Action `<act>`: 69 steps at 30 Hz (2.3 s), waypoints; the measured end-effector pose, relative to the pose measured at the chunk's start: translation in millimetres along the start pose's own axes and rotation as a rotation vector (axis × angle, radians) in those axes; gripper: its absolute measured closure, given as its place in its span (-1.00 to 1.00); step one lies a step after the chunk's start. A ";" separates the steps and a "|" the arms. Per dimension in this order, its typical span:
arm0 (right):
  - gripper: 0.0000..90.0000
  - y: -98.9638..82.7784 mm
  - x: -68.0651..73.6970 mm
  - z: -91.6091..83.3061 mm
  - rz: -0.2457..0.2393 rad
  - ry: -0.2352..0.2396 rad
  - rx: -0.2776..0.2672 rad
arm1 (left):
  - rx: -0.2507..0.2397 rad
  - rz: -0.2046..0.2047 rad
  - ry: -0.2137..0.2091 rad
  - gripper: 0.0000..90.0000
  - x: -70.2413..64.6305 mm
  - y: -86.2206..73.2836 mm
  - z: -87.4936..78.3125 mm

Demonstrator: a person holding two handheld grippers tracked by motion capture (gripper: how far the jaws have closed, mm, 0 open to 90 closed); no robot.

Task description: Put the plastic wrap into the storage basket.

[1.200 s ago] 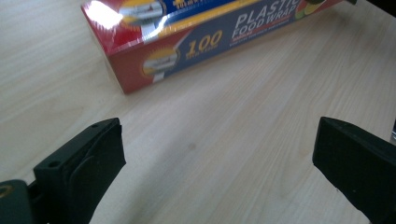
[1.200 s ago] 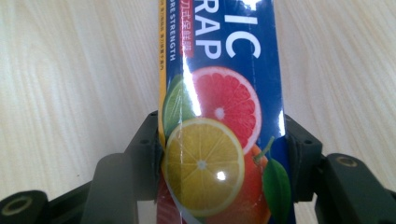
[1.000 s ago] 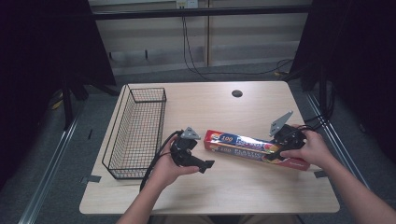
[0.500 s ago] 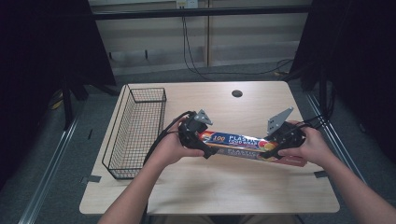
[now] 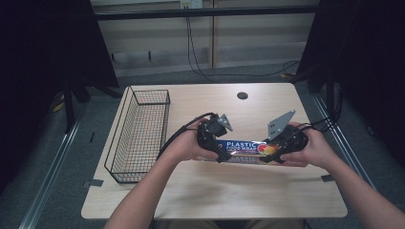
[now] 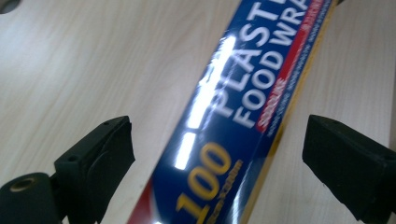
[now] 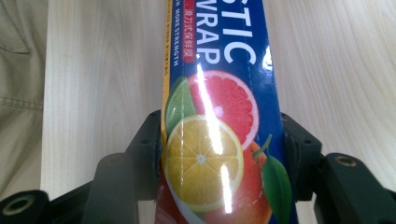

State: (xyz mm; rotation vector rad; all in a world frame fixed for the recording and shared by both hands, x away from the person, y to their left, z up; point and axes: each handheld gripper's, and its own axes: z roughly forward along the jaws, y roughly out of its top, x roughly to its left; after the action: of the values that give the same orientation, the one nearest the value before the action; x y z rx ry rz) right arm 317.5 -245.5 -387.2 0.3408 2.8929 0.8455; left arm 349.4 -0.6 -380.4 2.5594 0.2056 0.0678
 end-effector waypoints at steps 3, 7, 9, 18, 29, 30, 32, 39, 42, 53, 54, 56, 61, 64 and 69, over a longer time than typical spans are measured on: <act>-0.02 2.5 -0.1 1.5 -0.010 0.016 -0.007 | 0.045 0.047 -0.013 -0.73 -4.1 6.7 9.6; -0.02 7.4 0.9 2.1 -0.024 0.022 -0.007 | 0.072 0.077 -0.041 -0.60 -7.7 13.6 18.5; -0.03 8.3 0.0 1.7 -0.029 0.034 -0.011 | 0.077 0.084 -0.048 -0.45 -9.2 15.6 20.7; -0.03 10.1 1.1 1.2 -0.063 0.067 -0.012 | 0.123 0.115 -0.102 -0.15 -13.6 22.6 21.8; -0.11 6.1 -4.3 3.6 -0.094 0.151 -0.033 | 0.156 0.052 -0.094 -0.06 -28.6 25.0 18.1; -0.13 5.7 -5.1 4.6 -0.092 0.153 -0.041 | 0.160 0.042 -0.098 -0.06 -29.2 25.5 16.9; -0.18 4.8 -5.6 5.6 -0.083 0.151 -0.059 | 0.156 0.021 -0.095 -0.05 -30.6 24.8 16.1; -0.57 -0.9 -10.1 8.0 -0.006 0.118 -0.076 | 0.133 -0.059 -0.081 -0.03 -27.5 19.9 9.4; -0.78 -5.8 -14.4 6.1 0.045 0.086 -0.110 | 0.138 -0.084 -0.076 -0.03 -23.3 17.7 3.5; -1.00 -20.8 -34.8 -17.8 0.212 -0.055 -0.209 | 0.154 -0.173 -0.033 -0.04 -10.8 5.7 -13.1; -1.00 -21.7 -35.2 -19.1 0.217 -0.062 -0.208 | 0.158 -0.188 -0.027 -0.04 -9.5 4.3 -14.3; -1.00 -23.3 -35.7 -20.9 0.234 -0.082 -0.212 | 0.159 -0.212 -0.014 -0.04 -6.2 1.2 -17.0; -1.00 -24.5 -34.9 -21.0 0.250 -0.109 -0.199 | 0.154 -0.266 0.009 -0.04 3.3 -6.8 -25.5; -1.00 -25.1 -34.3 -20.0 0.258 -0.118 -0.190 | 0.160 -0.302 0.033 -0.04 7.9 -11.2 -30.1; -1.00 -25.9 -33.0 -19.1 0.279 -0.127 -0.200 | 0.156 -0.351 0.080 -0.03 14.5 -18.1 -37.5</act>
State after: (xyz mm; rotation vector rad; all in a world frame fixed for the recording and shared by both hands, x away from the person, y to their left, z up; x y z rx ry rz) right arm 341.5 -284.7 -383.9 0.7584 2.6517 1.0991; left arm 357.9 36.9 -358.7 2.6349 0.7110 0.0213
